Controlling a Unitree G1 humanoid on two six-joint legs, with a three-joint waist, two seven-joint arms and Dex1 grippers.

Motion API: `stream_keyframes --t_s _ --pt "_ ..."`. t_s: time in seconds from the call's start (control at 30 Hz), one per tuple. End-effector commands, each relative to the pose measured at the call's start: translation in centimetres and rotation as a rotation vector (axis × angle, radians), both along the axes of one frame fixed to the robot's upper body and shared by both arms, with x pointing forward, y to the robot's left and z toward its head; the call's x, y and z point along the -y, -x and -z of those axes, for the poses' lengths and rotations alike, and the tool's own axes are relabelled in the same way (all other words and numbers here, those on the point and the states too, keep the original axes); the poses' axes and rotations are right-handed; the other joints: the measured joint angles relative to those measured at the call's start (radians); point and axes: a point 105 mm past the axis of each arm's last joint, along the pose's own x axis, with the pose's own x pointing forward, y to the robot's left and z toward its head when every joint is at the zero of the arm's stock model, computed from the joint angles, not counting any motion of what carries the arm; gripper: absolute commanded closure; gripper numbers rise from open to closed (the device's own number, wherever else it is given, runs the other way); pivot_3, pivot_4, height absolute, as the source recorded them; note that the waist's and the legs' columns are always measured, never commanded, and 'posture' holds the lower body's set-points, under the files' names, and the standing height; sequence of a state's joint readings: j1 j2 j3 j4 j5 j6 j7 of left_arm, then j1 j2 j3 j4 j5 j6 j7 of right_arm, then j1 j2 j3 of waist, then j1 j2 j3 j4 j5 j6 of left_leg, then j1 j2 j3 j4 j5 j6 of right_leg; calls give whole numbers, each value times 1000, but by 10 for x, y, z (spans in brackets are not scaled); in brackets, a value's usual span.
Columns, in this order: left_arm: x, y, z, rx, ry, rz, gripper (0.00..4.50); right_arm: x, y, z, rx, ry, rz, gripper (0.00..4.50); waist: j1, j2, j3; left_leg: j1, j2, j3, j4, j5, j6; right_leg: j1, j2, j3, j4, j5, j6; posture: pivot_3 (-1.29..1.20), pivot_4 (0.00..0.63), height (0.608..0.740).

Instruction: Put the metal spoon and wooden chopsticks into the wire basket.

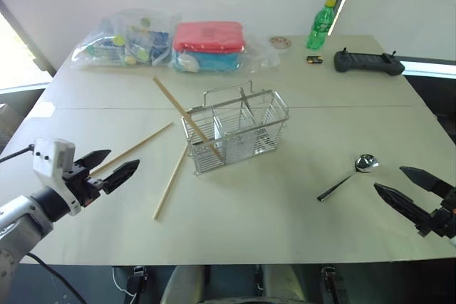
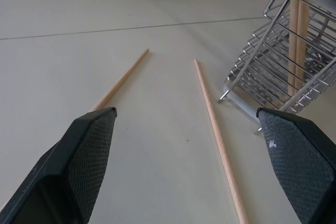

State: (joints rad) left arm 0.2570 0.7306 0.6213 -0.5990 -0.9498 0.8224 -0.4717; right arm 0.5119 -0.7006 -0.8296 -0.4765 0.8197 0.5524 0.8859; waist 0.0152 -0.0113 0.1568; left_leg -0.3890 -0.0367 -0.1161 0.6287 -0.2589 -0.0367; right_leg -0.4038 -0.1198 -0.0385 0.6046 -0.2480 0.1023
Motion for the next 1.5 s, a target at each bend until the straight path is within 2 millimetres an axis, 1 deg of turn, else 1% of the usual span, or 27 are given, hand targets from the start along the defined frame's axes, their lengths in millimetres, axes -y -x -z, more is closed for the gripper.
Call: stream_keyframes --t_s 0.03,0.43,0.63,0.77,0.87,0.97,1.0,1.03,1.07,1.1,1.13,1.2,1.27,1.33,1.4,1.47,1.5 --pt "-1 0 -9 31 -16 4 0 -3 3 -10 42 14 -9 42 0 0 0 0 0 0 0 0 0 0 0 0 0 0 0 0 150 692" --pt "-2 -1 -10 33 -23 3 0 -4 4 -9 40 14 -7 42 0 0 0 0 0 0 0 0 0 0 0 0 0 0 0 0 150 692" --pt "1 -4 -12 42 -26 12 0 -2 3 -8 32 9 -6 42 0 0 0 0 0 0 0 0 0 0 0 0 0 0 0 0 150 692" --pt "8 -7 -25 83 12 37 0 3 5 -12 31 26 3 42 1 0 0 0 0 0 1 0 0 1 0 0 0 0 0 0 150 692" --pt "25 -7 -44 115 56 129 0 10 9 -20 32 47 34 42 3 0 -1 0 0 0 1 0 0 1 0 0 1 0 0 0 150 692" --pt "51 -6 -72 162 52 293 0 20 15 -24 27 55 89 42 10 -3 -1 0 -1 -1 2 0 0 1 0 0 3 0 0 0 150 692" --pt "59 -6 -81 176 47 341 0 21 14 -22 17 66 112 42 13 -3 -1 1 -1 -1 2 0 0 0 0 0 5 0 0 0 150 692" --pt "67 -7 -89 191 41 393 0 14 5 -10 4 68 125 42 18 -4 -1 1 -1 -1 2 0 0 0 0 0 5 0 0 0 150 692" --pt "78 -7 -100 212 27 462 0 6 -3 -1 -10 32 162 42 22 -7 -1 2 -1 0 2 0 0 1 0 0 6 0 0 0 150 692" --pt "87 -7 -107 225 11 515 0 -2 -8 6 -24 -3 188 42 22 -9 -2 3 0 -1 2 0 0 0 1 0 7 0 0 0 150 692" --pt "93 -7 -111 231 0 547 0 -7 -11 9 -35 -26 207 42 21 -8 -2 2 0 0 2 0 0 0 2 -1 7 0 0 0 150 692" --pt "104 -10 -115 234 -46 594 0 -17 -12 14 -67 -48 218 42 21 2 -1 0 1 2 2 0 0 1 1 1 7 0 0 0 150 692" --pt "116 -18 -115 238 -110 625 0 -30 -14 21 -107 -63 232 42 23 7 -1 1 -1 4 2 0 0 2 0 4 7 0 0 0 150 692" --pt "126 -25 -115 250 -134 647 0 -40 -19 30 -153 -96 250 42 24 4 -1 2 -2 4 2 0 1 2 2 5 8 2 -3 0 150 692" --pt "133 -28 -115 261 -135 669 0 -49 -26 35 -178 -80 232 42 23 1 -1 5 -2 2 2 1 1 2 4 5 8 2 -3 0 150 692" --pt "137 -28 -115 271 -142 686 0 -52 -30 35 -185 -60 230 42 19 0 0 5 -2 3 1 1 1 0 4 5 8 2 -3 0 150 692" --pt "140 -28 -115 277 -149 697 0 -48 -35 39 -208 -86 275 42 19 0 0 4 -2 3 1 1 1 0 4 6 8 2 -3 0 150 692"
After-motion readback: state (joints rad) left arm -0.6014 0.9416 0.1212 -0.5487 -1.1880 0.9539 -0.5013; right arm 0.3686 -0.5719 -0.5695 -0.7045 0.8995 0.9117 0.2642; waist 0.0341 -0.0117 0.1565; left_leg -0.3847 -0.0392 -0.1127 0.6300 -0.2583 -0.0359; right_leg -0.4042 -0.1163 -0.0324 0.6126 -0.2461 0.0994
